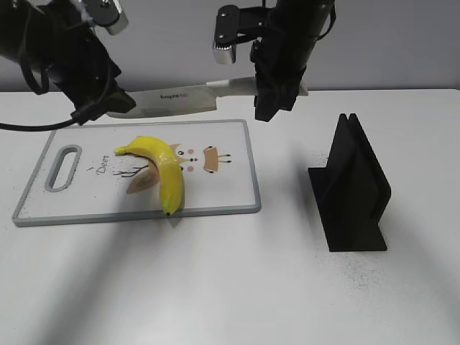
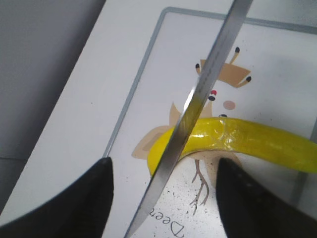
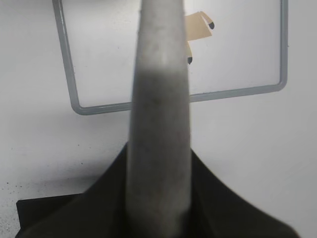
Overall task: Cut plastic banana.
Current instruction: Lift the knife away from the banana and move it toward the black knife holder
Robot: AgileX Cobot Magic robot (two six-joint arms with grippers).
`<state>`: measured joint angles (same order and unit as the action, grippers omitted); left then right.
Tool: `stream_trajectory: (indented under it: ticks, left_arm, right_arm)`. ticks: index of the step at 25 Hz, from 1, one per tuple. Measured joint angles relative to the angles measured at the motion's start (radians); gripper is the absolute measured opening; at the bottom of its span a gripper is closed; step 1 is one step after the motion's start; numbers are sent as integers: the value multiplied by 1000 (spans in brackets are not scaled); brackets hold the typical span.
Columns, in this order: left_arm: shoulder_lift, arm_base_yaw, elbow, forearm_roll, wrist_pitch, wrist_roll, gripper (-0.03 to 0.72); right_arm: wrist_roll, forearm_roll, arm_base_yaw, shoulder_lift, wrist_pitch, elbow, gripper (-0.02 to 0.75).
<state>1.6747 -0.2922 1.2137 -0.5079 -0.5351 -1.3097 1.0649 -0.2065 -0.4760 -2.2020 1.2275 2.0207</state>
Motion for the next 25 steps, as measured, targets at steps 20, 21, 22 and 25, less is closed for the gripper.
stream_trajectory:
  ticks: [20,21,22,25]
  left_arm:
    - [-161,267,119,320,-352,973,588]
    - [-161,267,125,339,-405,1011,588]
    - [-161,267,128,357,-460,1044,588]
    - [-161,267,128,388,-607,1086,588]
  right_arm:
    - [-605,44,1,192,1,0,200]
    - [-646,47,1,203,2,0,200]
    - [-677,53,1,212,2,0,200]
    - [-789,68,1,234,2,0,200]
